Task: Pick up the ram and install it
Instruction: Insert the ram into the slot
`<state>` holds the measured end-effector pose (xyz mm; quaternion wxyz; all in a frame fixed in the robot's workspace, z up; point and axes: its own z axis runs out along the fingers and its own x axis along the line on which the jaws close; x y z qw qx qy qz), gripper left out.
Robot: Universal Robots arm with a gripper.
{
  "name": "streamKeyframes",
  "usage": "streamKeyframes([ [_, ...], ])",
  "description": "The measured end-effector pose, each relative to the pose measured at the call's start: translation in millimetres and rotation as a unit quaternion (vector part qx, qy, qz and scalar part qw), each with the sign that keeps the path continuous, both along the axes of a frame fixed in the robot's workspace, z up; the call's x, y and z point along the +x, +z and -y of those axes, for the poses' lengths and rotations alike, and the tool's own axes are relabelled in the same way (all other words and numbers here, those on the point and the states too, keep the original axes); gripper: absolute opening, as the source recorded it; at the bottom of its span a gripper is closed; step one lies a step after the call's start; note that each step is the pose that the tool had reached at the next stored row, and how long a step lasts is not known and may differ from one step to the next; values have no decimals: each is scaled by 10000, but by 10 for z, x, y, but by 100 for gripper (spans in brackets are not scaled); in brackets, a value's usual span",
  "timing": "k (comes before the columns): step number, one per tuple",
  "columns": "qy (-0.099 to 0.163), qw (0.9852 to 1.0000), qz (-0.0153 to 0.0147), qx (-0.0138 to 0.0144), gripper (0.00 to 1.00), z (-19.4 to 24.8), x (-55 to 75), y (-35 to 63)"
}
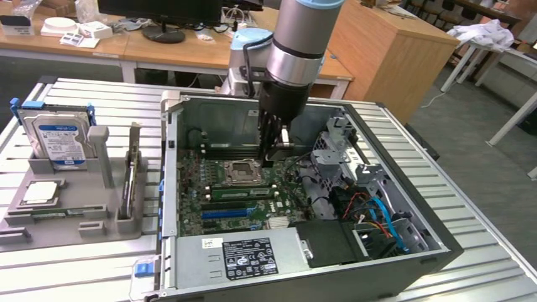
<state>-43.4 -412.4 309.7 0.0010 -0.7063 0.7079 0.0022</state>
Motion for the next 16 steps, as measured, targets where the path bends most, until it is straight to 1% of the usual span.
streamKeyframes([
  [9, 0, 10000, 0, 0, 37, 0, 0, 149],
  [16, 0, 10000, 0, 0, 37, 0, 0, 243],
])
